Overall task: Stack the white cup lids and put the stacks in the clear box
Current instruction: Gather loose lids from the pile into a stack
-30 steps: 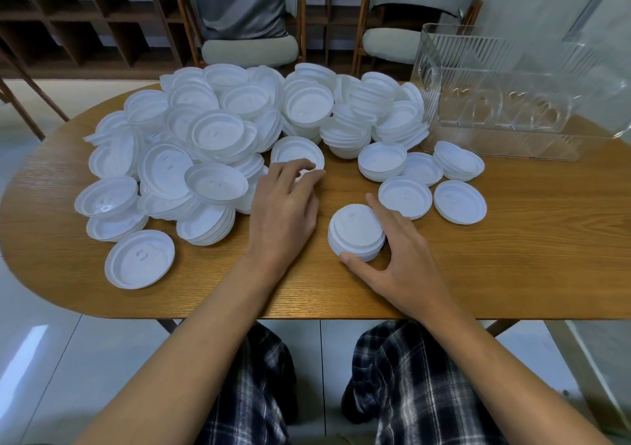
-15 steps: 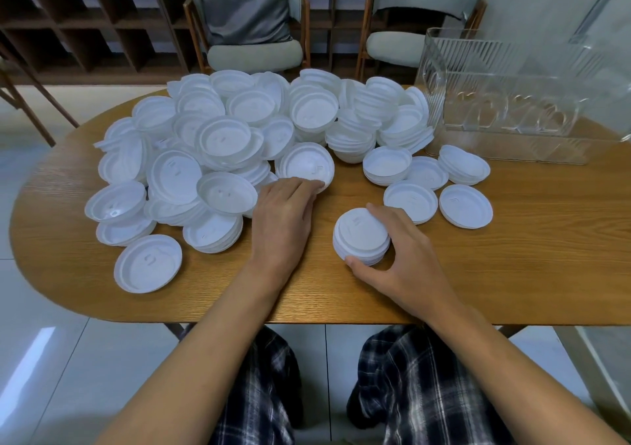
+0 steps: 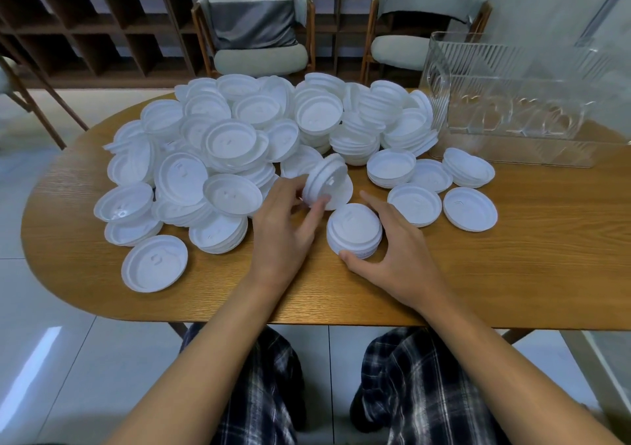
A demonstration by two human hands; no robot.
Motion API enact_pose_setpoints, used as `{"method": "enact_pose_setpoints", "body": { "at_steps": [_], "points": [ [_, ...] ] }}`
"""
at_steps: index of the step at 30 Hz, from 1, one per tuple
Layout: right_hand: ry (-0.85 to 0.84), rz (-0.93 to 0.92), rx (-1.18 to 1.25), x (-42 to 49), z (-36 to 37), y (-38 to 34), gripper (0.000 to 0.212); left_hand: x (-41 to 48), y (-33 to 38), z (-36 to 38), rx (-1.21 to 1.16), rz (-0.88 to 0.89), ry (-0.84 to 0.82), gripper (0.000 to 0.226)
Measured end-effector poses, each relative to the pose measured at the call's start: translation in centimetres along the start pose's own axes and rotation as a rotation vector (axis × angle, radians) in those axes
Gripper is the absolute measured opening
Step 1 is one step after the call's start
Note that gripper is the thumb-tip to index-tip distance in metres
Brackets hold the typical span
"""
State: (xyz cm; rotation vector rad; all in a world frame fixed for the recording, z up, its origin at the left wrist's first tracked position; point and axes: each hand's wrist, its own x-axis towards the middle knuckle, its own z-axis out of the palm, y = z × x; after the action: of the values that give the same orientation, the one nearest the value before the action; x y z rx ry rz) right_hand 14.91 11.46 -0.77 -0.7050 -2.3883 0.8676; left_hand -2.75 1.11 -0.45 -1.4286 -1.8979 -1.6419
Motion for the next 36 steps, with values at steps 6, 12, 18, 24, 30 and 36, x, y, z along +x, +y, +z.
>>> {"method": "enact_pose_setpoints", "body": {
  "at_steps": [6, 12, 18, 24, 30, 36],
  "points": [
    [0.004, -0.022, -0.012, 0.0, 0.0, 0.0, 0.086, -0.3, 1.3, -0.9, -0.226, -0.242, -0.018, 0.052],
    [0.015, -0.079, -0.02, -0.2, 0.0, -0.2, 0.072, -0.6, 1.0, -0.8, -0.266, -0.296, -0.189, 0.028],
    [-0.004, 0.011, 0.14, -0.3, 0.0, -0.1, 0.114, -0.9, 1.2, -0.5, -0.054, -0.12, -0.294, 0.026],
    [0.044, -0.085, 0.01, -0.4, 0.3, 0.1, 0.089, -1.1, 1.2, -0.3, 0.044, -0.045, -0.286, 0.026],
    [0.022, -0.059, -0.012, -0.4, 0.2, 0.4, 0.087, -1.1, 0.8, -0.2, 0.07, -0.012, -0.318, 0.048],
    [0.031, -0.048, -0.017, -0.4, 0.2, 0.3, 0.091, -1.0, 0.8, -0.3, 0.041, -0.008, -0.421, 0.071]
  ]
}}
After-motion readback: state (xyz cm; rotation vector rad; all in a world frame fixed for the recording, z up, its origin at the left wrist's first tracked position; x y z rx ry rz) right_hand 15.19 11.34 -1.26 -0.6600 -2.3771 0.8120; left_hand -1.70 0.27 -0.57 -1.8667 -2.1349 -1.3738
